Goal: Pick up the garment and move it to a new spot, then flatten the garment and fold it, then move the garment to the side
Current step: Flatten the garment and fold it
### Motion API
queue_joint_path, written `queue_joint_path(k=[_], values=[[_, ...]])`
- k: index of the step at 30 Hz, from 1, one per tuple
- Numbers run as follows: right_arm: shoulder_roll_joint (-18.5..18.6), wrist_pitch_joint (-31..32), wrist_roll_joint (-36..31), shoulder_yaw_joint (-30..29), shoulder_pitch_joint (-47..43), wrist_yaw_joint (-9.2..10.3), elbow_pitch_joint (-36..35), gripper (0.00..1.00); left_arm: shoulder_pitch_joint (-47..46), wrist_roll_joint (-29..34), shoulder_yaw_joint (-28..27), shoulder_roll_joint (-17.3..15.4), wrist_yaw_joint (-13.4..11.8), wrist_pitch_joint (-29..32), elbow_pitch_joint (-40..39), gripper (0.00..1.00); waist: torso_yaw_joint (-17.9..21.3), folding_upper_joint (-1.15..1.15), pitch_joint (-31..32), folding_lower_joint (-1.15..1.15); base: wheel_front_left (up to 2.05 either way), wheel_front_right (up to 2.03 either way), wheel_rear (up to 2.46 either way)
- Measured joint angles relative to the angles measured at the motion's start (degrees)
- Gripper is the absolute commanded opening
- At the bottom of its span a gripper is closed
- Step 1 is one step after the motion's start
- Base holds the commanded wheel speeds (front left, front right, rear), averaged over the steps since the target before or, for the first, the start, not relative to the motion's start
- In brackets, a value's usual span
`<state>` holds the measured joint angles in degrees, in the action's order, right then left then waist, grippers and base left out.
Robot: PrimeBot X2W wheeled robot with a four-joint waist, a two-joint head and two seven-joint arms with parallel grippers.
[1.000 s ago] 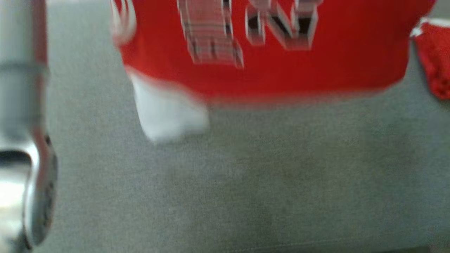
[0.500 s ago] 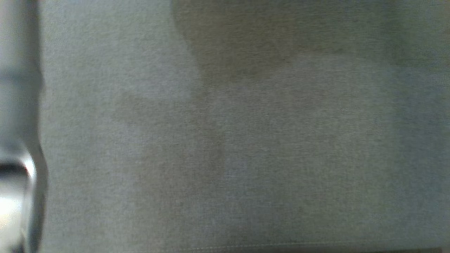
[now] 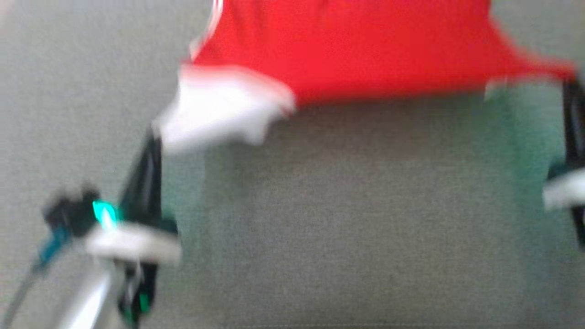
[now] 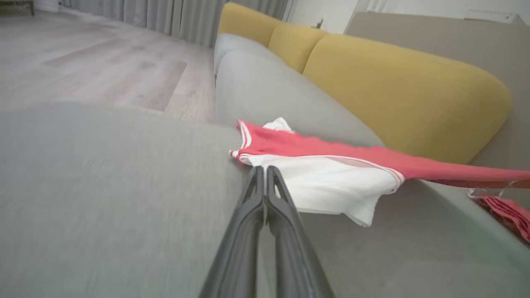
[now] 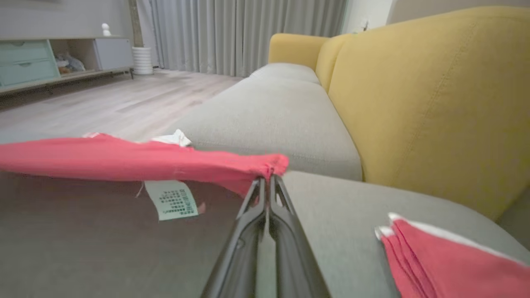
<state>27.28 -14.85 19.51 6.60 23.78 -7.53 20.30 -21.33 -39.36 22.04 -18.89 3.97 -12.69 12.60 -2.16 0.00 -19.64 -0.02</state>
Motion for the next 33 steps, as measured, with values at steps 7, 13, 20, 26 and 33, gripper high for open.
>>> queue_joint_path(k=[7,13,20,26,33], values=[[-3.75,0.07,-4.85,-5.90,-26.13,0.00,-10.37,0.00,26.93,-2.26,2.40,-2.26,-7.06,3.93,-14.16,0.00,0.02,0.00,7.83,-0.01,0.00,0.00,0.00],[-6.43,0.07,-5.13,-8.77,-33.17,0.00,-13.23,0.00,31.62,-3.08,2.99,-3.53,-9.03,5.64,-19.65,0.00,-0.06,0.00,9.86,0.00,0.00,0.00,0.00],[-7.11,0.76,-4.32,-8.05,-26.89,0.00,-10.31,0.00,19.87,-3.70,2.60,-2.20,-6.87,7.05,-17.35,0.00,0.65,0.00,7.80,0.02,0.00,0.00,0.00],[-6.67,0.92,-3.67,-4.30,-15.71,0.00,-4.27,0.00,4.82,-3.52,2.89,-0.98,-3.72,9.22,-9.60,0.00,1.60,0.00,4.16,0.04,0.00,0.00,0.00],[-5.72,1.14,-3.24,-1.42,-5.87,0.00,3.76,0.00,-7.14,-3.23,3.21,1.87,-1.37,9.05,-0.65,0.00,3.00,0.00,-0.22,0.04,0.00,0.00,0.00]])
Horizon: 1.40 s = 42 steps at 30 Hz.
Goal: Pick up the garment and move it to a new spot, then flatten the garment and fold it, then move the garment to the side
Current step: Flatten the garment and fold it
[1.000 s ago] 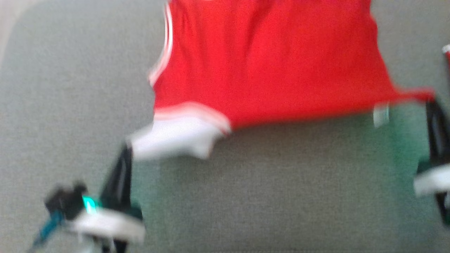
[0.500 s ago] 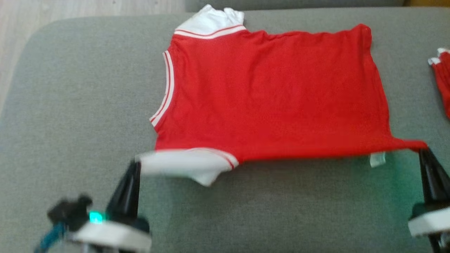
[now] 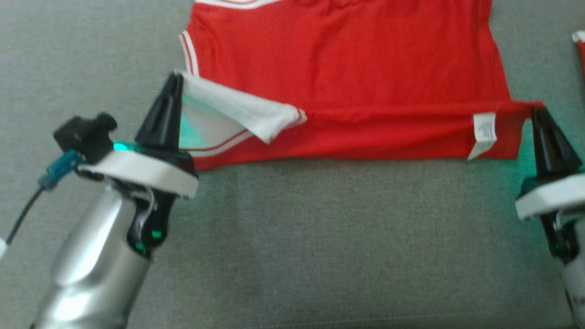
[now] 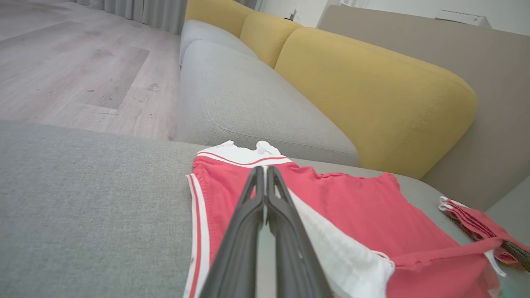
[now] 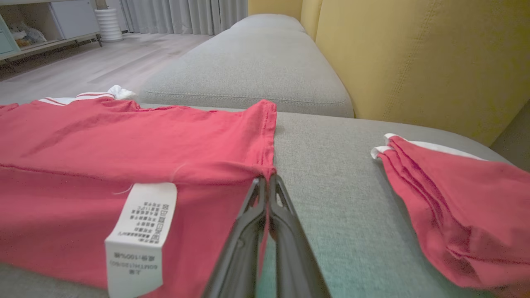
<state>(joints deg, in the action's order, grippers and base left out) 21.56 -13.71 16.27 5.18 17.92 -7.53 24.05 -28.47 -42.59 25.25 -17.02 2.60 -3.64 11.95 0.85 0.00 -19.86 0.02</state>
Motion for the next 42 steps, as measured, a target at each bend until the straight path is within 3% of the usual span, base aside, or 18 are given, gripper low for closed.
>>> queue_joint_path(k=[3,4,5,6,7,11,17,23,31,32,34,42], values=[[-0.22,-0.51,1.42,1.47,3.97,0.00,2.54,0.00,-3.08,0.63,-0.33,0.19,0.54,-1.57,3.44,0.00,0.79,0.00,-1.61,0.00,0.00,0.00,0.00],[-0.40,-0.51,1.78,2.21,5.10,0.00,3.15,0.06,-3.72,0.79,-0.63,0.27,0.77,-2.10,4.52,0.00,1.06,0.00,-2.04,0.00,0.00,0.00,0.00],[-0.75,-0.59,2.36,2.91,6.10,0.00,3.61,0.25,-4.25,0.81,-0.80,0.32,0.94,-2.68,5.45,0.00,1.33,0.00,-2.43,0.00,0.00,0.00,0.00],[-1.10,-0.60,3.13,3.31,6.87,0.00,3.88,0.58,-4.61,0.81,-0.89,0.43,0.96,-3.22,6.32,0.17,1.56,0.00,-2.74,0.00,0.00,0.00,0.00],[-1.44,-0.60,3.53,3.10,7.46,0.00,3.69,1.00,-4.74,0.83,-1.08,0.66,0.94,-4.03,6.98,1.00,1.75,0.00,-2.99,0.00,0.00,0.00,0.00],[-1.92,-0.66,2.56,0.42,7.80,0.00,1.21,1.00,-4.75,2.70,-0.96,1.20,0.78,-6.67,9.02,1.00,1.98,0.00,-2.99,0.00,0.00,0.00,0.00],[-4.71,-0.67,0.97,-1.87,3.49,0.00,-1.07,1.00,-1.29,5.36,0.78,1.16,-2.65,-7.47,9.55,1.00,1.81,0.00,-1.69,-0.02,0.00,0.00,0.00],[-6.81,-0.67,0.94,-2.10,-1.09,0.00,-1.12,1.00,7.42,5.39,2.24,1.29,-8.13,-3.13,10.45,1.00,1.99,0.00,-0.68,-0.02,0.00,0.00,0.00],[-7.33,-0.67,0.93,-1.62,-1.00,0.00,-0.19,1.00,8.33,4.01,2.10,1.10,-10.18,0.38,9.75,1.00,2.37,0.00,-0.69,-0.02,0.00,0.00,0.00],[-7.48,-0.67,1.00,-1.25,-0.99,0.00,0.56,1.00,8.36,3.59,2.09,1.10,-10.07,0.60,9.57,0.78,2.35,0.00,-0.67,-0.02,0.00,0.00,0.00],[-7.70,-0.67,0.91,-0.47,-0.98,0.00,2.05,1.00,8.47,3.12,2.03,1.09,-9.59,0.52,9.34,0.00,2.23,0.00,-0.58,-0.02,0.00,0.00,0.00],[-8.38,-0.67,3.05,0.23,0.53,0.00,11.70,1.00,9.08,3.22,2.34,0.63,-8.08,-1.51,9.17,0.00,1.32,0.00,0.41,-0.02,0.00,0.00,0.00]])
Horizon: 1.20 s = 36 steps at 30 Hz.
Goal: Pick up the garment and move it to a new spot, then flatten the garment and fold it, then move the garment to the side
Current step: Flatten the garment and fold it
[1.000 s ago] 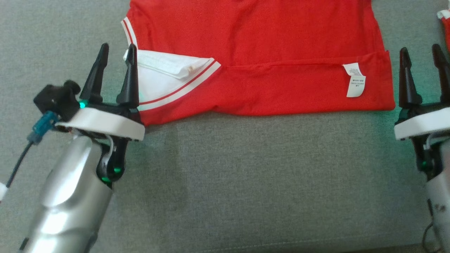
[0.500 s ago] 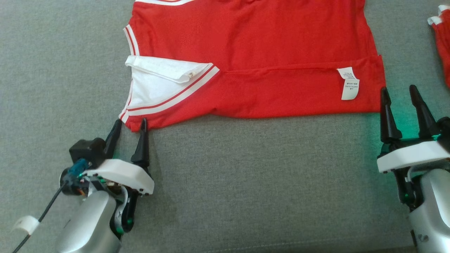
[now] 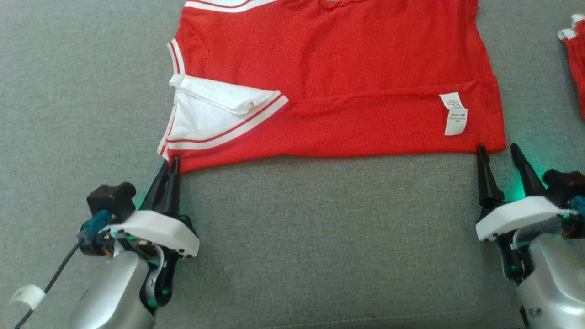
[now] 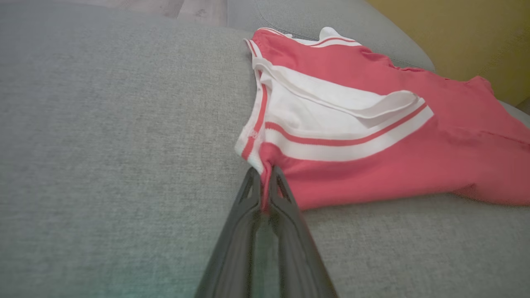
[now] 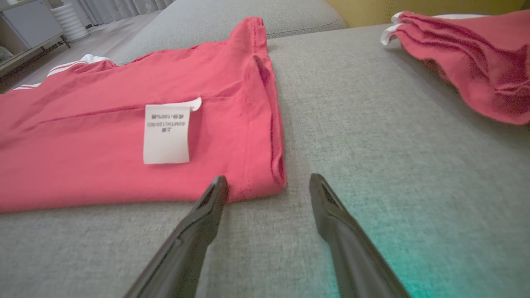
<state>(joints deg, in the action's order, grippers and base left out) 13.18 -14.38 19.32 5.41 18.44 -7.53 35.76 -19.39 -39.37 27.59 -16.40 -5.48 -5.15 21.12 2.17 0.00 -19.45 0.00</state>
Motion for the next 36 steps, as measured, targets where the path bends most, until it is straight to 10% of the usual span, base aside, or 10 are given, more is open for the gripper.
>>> queue_joint_path(k=[1,4,33,34,35,36], values=[[0.01,0.00,0.33,0.00,0.64,0.00,0.80,1.00,0.00,0.11,0.02,-0.23,0.01,-0.05,0.00,0.00,-0.13,0.00,0.17,0.00,0.00,0.00,0.00],[0.02,0.00,0.81,0.40,2.20,0.00,2.69,0.00,0.01,0.10,0.09,-0.58,0.46,-0.05,0.07,0.00,-0.54,0.00,0.71,0.00,0.00,0.00,0.00],[7.70,2.44,5.38,-0.82,-21.18,0.00,-6.75,0.00,23.29,-5.09,4.08,-3.72,1.35,3.65,-11.22,0.00,-2.42,0.00,11.93,-0.01,0.00,0.00,0.00],[7.65,2.86,5.38,-1.14,-21.87,0.00,-7.50,0.20,23.35,-5.09,4.14,-3.83,1.25,3.79,-11.41,0.00,-2.45,0.00,11.88,-0.01,0.00,0.00,0.00],[7.49,3.37,5.38,-1.65,-22.28,0.00,-8.08,0.96,23.30,-5.09,4.17,-3.94,1.04,4.15,-11.67,0.00,-2.46,0.00,11.82,0.00,0.00,0.00,0.00],[7.26,3.78,5.35,-2.37,-22.67,0.00,-8.88,1.00,23.29,-5.09,4.20,-3.98,0.92,4.16,-12.02,0.44,-2.43,0.00,11.75,0.00,0.00,0.00,0.00]])
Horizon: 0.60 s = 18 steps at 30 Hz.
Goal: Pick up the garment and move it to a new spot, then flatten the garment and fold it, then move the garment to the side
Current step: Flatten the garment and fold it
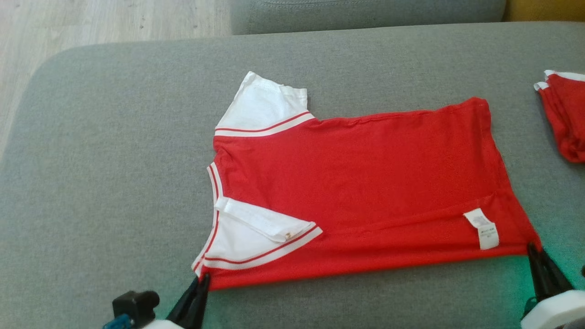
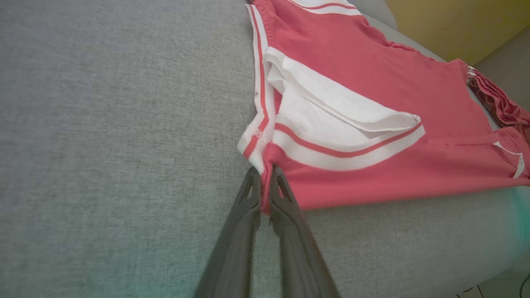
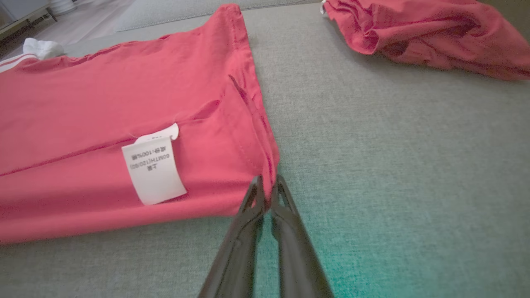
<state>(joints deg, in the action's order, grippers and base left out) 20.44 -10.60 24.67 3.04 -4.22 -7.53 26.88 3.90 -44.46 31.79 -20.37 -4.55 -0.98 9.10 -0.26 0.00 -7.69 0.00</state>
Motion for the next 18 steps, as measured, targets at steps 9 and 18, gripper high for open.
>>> queue_joint_path(k=[9,18], values=[[-0.97,1.12,-2.81,-6.05,-0.64,0.00,-8.96,1.00,-5.49,1.27,-0.60,-2.34,-0.40,1.11,-3.52,1.00,0.58,0.00,-1.65,0.00,0.00,0.00,0.00],[-2.72,3.55,-5.44,-3.96,3.64,0.00,-14.95,1.00,-42.28,5.15,2.54,-4.43,9.76,17.19,1.22,1.00,1.93,0.00,-8.45,0.02,0.00,0.00,0.00]])
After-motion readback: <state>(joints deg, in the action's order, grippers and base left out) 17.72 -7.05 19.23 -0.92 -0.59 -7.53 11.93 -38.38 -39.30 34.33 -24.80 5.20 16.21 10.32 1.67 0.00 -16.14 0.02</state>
